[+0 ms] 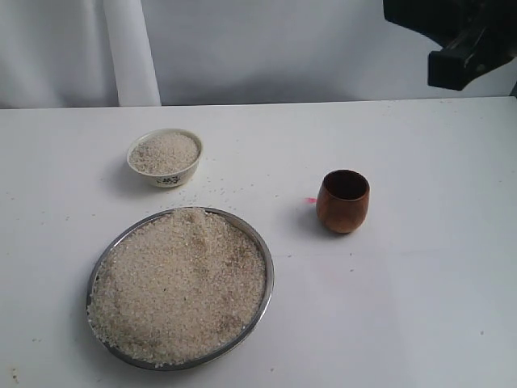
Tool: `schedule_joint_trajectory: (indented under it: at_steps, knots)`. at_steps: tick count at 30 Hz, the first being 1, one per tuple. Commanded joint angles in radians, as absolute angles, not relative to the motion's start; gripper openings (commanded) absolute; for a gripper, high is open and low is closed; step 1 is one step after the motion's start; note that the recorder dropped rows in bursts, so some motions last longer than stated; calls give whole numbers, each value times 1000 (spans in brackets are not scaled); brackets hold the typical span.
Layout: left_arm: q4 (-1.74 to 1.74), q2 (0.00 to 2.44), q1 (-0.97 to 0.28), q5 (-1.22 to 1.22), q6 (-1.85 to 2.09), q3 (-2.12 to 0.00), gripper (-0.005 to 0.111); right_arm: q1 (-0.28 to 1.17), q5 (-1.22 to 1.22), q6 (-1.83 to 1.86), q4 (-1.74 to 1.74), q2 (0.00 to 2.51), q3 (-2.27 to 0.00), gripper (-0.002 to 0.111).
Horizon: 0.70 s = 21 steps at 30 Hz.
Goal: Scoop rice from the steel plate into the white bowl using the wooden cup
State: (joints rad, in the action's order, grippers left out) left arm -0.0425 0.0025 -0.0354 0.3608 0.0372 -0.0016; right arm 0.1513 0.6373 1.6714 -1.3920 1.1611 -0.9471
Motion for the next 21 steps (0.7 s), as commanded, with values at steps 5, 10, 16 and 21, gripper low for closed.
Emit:
schedule_joint_trajectory:
  at_steps: [5,10,16,21]
  knots:
    - [-42,0,-41,347,35,0,0,150,639,1667,-1406,1156,-945,0]
    - [-42,0,-41,347,35,0,0,150,559,1659,-1306,1083,-945,0]
    - [-42,0,-41,347,37,0,0,150,499,1008,-520,814,-945,0]
    - [-42,0,-41,347,35,0,0,148,468,396,-89,604,-896,0]
